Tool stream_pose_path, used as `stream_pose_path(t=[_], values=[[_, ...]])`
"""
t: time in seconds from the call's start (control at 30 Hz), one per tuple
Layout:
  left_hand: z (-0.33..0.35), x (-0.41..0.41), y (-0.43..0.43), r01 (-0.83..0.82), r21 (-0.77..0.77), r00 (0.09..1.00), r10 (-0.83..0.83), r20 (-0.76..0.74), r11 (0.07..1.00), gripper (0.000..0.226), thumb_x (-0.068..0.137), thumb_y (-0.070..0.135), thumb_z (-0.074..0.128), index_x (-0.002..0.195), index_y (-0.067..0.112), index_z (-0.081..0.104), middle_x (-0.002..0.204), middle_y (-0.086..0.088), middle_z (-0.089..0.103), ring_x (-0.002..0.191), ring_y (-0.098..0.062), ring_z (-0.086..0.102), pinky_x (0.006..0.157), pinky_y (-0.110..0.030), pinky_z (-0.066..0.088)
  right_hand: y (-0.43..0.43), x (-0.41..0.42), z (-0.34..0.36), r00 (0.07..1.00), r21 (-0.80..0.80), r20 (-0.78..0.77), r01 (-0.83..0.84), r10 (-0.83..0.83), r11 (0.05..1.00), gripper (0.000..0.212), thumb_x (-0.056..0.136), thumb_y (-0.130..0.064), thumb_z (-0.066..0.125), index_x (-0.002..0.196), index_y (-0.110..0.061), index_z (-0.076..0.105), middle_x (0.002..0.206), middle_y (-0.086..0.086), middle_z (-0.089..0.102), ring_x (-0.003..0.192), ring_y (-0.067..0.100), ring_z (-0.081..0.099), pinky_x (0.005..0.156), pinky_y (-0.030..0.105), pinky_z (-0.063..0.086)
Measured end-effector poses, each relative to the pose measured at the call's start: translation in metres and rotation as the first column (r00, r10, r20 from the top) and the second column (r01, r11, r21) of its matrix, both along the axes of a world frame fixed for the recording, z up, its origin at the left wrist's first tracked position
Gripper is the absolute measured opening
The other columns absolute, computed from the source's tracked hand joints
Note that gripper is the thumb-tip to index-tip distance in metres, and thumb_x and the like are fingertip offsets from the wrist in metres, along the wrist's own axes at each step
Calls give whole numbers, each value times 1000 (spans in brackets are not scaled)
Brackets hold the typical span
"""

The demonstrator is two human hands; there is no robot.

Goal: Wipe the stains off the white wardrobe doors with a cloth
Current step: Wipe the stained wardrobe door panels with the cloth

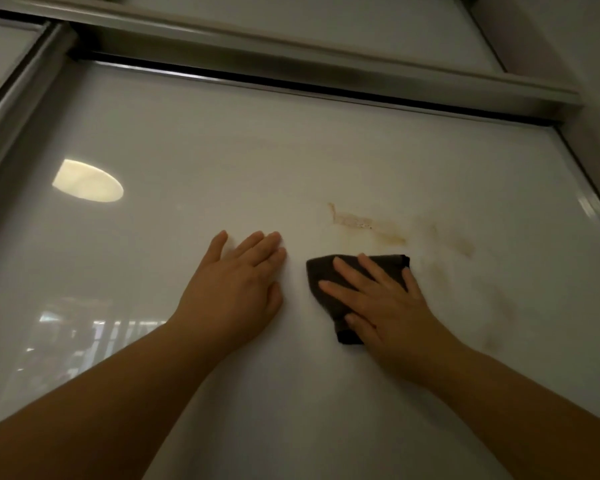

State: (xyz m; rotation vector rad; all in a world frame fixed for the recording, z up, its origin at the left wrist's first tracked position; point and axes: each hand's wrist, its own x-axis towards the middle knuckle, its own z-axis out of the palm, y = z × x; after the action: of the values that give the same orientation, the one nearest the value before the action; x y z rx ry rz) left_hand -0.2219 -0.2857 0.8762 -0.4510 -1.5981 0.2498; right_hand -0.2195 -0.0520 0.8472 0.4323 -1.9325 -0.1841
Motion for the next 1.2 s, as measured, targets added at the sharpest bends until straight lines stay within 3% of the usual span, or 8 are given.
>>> stream_pose_path(t=[0.1, 0.2, 0.33, 0.47, 0.57, 0.7, 1.0, 1.2], values=[[1, 1, 0, 1, -6, 1000, -1, -8, 1000, 53, 82, 35, 31, 121, 14, 60, 133, -5, 54, 121, -23, 51, 103, -57, 25, 17, -4, 42, 1000, -173, -25, -13, 9, 985, 45, 98, -41, 20, 136, -58, 2, 149, -28, -12, 140, 5, -14, 111, 59, -2], [5, 1, 2, 8, 1, 1000, -8, -14, 1000, 53, 83, 35, 31, 121, 14, 61, 131, -5, 56, 120, -21, 52, 106, -55, 22, -4, -5, 94, 1000, -284, -10, -20, 18, 959, 47, 100, -38, 26, 142, -51, 9, 156, -18, -6, 143, 13, -9, 109, 62, -3], [9, 0, 5, 0, 23, 1000, 0, -20, 1000, 54, 84, 36, 30, 126, 13, 57, 132, -4, 55, 122, -20, 50, 109, -53, 17, -38, -4, 101, 997, -190, -27, -81, 77, 978, 48, 99, -37, 28, 142, -51, 11, 156, -19, -6, 142, 14, -11, 108, 62, -5], [14, -2, 5, -2, 21, 999, 3, -32, 1000, 54, 84, 35, 30, 126, 13, 56, 132, -5, 55, 121, -20, 51, 108, -53, 18, -14, -9, 72, 994, -66, -65, -89, 85, 994, 48, 99, -37, 29, 139, -56, 10, 154, -25, -5, 141, 6, -13, 111, 57, -7], [22, -1, 1, -15, 5, 1000, 16, -23, 1000, 59, 84, 38, 24, 130, 13, 52, 137, -4, 50, 126, -20, 46, 110, -52, 18, 1, -7, 89, 998, -112, -36, -57, 54, 992, 48, 99, -38, 28, 139, -56, 8, 154, -23, -5, 141, 7, -11, 111, 59, -4], [44, 4, -5, -50, 49, 998, 51, -34, 998, 69, 83, 43, 10, 142, 18, 34, 151, 0, 30, 138, -16, 25, 112, -45, 4, -27, -5, 124, 999, -208, -26, -43, 38, 977, 48, 100, -39, 26, 142, -51, 7, 156, -16, -7, 143, 15, -11, 109, 63, -4], [61, 5, -3, -47, 81, 998, 49, -24, 996, 55, 93, 35, 31, 145, 17, 26, 154, 0, 20, 140, -15, 16, 113, -43, 2, -30, -7, 105, 997, -87, -54, -64, 60, 994, 48, 99, -38, 29, 141, -52, 12, 156, -19, -4, 142, 12, -10, 108, 62, -6], [68, 4, -7, -38, 97, 999, 41, -31, 995, 57, 93, 36, 30, 146, 17, 23, 155, 1, 17, 141, -13, 13, 113, -42, 2, -53, -4, 154, 998, -207, -33, -60, 54, 977, 48, 99, -40, 27, 143, -48, 9, 157, -14, -7, 143, 20, -10, 106, 68, -3]])
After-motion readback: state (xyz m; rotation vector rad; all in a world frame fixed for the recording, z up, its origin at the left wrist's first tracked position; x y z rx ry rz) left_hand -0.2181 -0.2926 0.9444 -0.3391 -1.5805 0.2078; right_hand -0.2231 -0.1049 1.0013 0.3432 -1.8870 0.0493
